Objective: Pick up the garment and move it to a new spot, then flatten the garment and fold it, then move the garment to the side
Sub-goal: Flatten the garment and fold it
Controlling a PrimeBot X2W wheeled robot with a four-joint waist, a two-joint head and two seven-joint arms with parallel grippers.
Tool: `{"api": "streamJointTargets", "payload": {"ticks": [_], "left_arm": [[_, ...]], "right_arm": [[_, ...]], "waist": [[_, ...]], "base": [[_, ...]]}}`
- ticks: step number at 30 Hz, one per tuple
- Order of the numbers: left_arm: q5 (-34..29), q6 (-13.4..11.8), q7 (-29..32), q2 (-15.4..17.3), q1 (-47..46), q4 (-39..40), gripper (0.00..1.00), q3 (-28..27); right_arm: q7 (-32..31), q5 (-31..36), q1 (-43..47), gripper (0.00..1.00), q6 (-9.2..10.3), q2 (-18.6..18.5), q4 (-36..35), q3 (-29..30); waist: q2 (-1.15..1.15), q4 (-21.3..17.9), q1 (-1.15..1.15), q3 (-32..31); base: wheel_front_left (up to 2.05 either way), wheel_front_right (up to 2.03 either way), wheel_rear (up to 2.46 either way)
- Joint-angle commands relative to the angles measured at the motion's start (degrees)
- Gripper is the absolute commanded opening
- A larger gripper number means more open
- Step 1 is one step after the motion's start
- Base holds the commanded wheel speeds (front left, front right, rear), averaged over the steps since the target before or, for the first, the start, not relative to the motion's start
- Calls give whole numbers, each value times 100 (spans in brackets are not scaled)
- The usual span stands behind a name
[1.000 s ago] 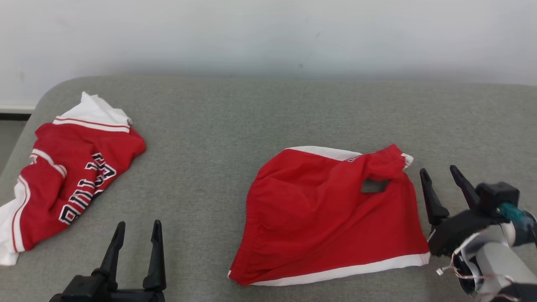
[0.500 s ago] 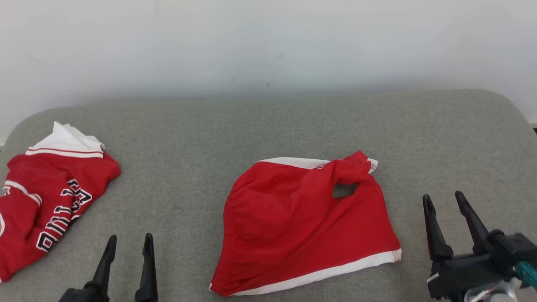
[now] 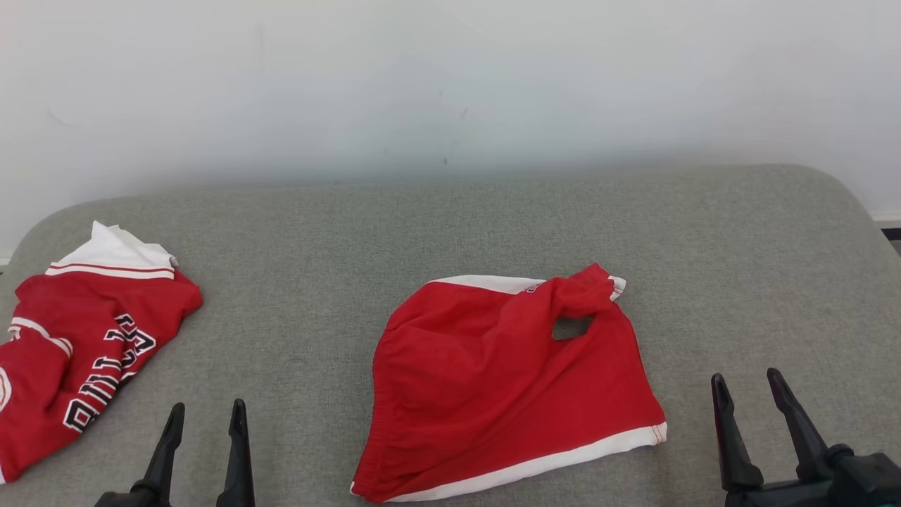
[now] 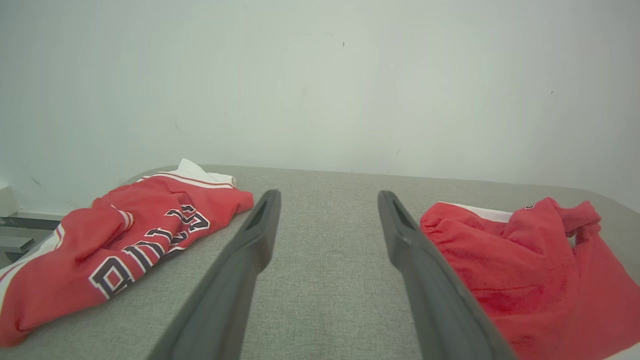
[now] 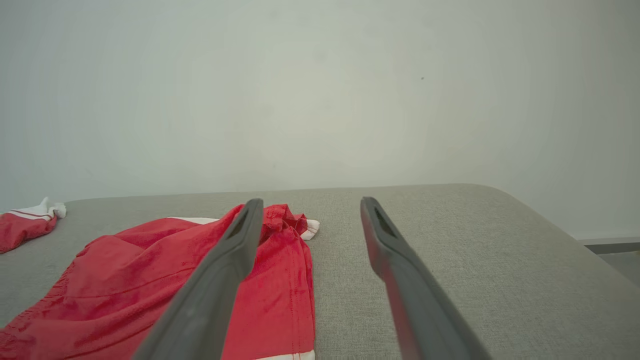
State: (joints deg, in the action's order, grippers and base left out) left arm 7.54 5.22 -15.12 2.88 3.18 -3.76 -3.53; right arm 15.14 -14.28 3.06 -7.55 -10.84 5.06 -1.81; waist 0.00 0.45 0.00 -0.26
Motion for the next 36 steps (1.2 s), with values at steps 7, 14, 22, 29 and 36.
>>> {"api": "streamJointTargets", "payload": {"ticks": [7,14,22,29,36], "left_arm": [[-30,30,-5,2,84,-13,100,-63],[-21,45,-5,2,62,-54,100,-62],[-156,176,-5,115,48,-401,100,401],[-153,217,-5,479,-76,-893,100,1372],[234,216,-5,1011,-524,-1579,100,2542]], "right_arm": [[1,131,189,100,13,122,-99,-58],[1,146,179,100,13,139,-98,-93],[1,14,69,100,14,-33,350,-79],[0,-42,-141,100,13,-207,811,-198],[1,-86,-532,100,13,-300,1478,-496]], "waist": [[0,71,0,-12],[0,122,0,-9],[0,144,0,78],[0,144,0,257],[0,118,0,514]], "base": [[0,0,0],[0,0,0],[0,0,0],[0,0,0],[0,0,0]]}}
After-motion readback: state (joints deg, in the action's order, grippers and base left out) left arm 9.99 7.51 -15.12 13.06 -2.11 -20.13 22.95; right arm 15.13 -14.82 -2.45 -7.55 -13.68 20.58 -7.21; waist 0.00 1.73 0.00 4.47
